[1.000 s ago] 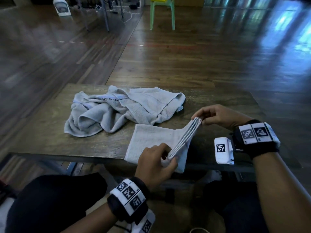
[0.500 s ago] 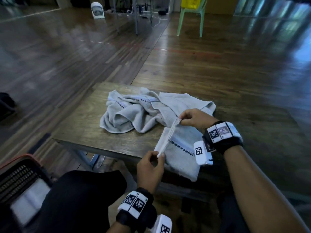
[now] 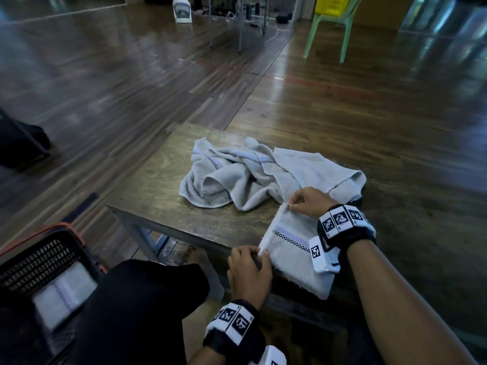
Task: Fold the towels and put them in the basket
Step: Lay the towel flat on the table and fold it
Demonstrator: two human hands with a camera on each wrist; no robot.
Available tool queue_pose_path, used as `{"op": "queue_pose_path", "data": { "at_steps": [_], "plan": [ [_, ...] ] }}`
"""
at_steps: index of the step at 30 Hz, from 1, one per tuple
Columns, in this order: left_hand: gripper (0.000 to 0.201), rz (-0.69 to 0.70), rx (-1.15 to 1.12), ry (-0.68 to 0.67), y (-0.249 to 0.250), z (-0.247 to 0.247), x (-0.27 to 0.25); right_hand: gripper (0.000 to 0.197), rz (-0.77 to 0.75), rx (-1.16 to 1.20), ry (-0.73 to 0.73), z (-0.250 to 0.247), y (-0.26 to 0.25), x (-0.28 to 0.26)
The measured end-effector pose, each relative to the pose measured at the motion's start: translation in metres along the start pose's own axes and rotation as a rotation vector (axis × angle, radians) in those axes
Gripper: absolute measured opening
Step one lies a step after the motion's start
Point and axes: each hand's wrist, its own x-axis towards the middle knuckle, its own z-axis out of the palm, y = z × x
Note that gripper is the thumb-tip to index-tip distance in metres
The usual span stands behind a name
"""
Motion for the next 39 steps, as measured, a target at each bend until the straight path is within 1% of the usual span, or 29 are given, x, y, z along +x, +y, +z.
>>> {"op": "queue_pose_path", "data": {
  "at_steps": [1,4,6,8,10,11,14,15,17,20,24,28,29,31,33,35,37,39],
  "plan": [
    [0.016,-0.016,-0.027,0.003,0.000,-0.001,0.000,0.011,0.010,-0.038,-0.017,0.001,0.000,0.001],
    [0.018,-0.086,-0.119,-0.014,-0.003,-0.001,0.000,0.031,0.040,-0.130,-0.096,0.001,-0.006,-0.002],
    [0.022,-0.180,-0.267,-0.050,-0.004,0.000,0.000,0.037,0.042,-0.167,-0.112,0.000,-0.011,-0.004],
    [0.024,-0.262,-0.409,-0.081,-0.003,0.000,-0.003,0.035,0.037,-0.220,-0.116,0.000,-0.014,-0.005],
    [0.025,-0.295,-0.484,-0.070,-0.003,0.001,-0.003,0.021,0.032,-0.246,-0.130,0.000,-0.016,-0.005],
    [0.026,-0.304,-0.510,-0.064,-0.004,0.002,-0.002,0.019,0.032,-0.244,-0.133,0.000,-0.016,-0.005],
    [0.027,-0.322,-0.539,-0.057,-0.007,0.003,0.001,0.033,0.049,-0.217,-0.134,0.001,-0.018,-0.008],
    [0.026,-0.326,-0.545,-0.060,-0.007,0.004,0.001,0.032,0.045,-0.213,-0.127,0.000,-0.019,-0.009],
    [0.024,-0.326,-0.573,-0.070,-0.004,0.004,0.002,0.022,0.016,-0.184,-0.113,-0.004,-0.020,-0.013],
    [0.018,-0.311,-0.636,-0.056,0.004,0.002,0.006,0.025,-0.021,0.002,-0.091,-0.020,-0.013,-0.022],
    [0.012,-0.170,-0.619,0.003,0.022,-0.009,0.014,0.025,-0.079,0.251,0.005,-0.047,0.003,-0.056],
    [0.007,0.039,-0.597,-0.041,0.055,-0.017,0.014,0.032,-0.080,0.461,0.044,-0.067,0.032,-0.101],
    [0.006,0.105,-0.554,-0.048,0.065,-0.018,0.015,0.033,-0.081,0.491,0.053,-0.069,0.041,-0.113],
    [0.008,0.244,-0.446,-0.082,0.082,-0.016,0.019,0.030,-0.076,0.529,0.073,-0.072,0.059,-0.134],
    [0.019,0.355,-0.309,-0.168,0.097,-0.017,0.030,0.024,-0.069,0.563,0.102,-0.070,0.074,-0.152],
    [0.030,0.462,-0.141,-0.284,0.115,-0.015,0.039,0.019,-0.046,0.607,0.156,-0.069,0.092,-0.170],
    [0.032,0.590,0.042,-0.401,0.131,-0.009,0.049,0.017,-0.010,0.638,0.178,-0.069,0.112,-0.179],
    [0.031,0.663,0.148,-0.527,0.138,0.003,0.056,0.020,0.028,0.611,0.160,-0.069,0.127,-0.180]
  ]
}}
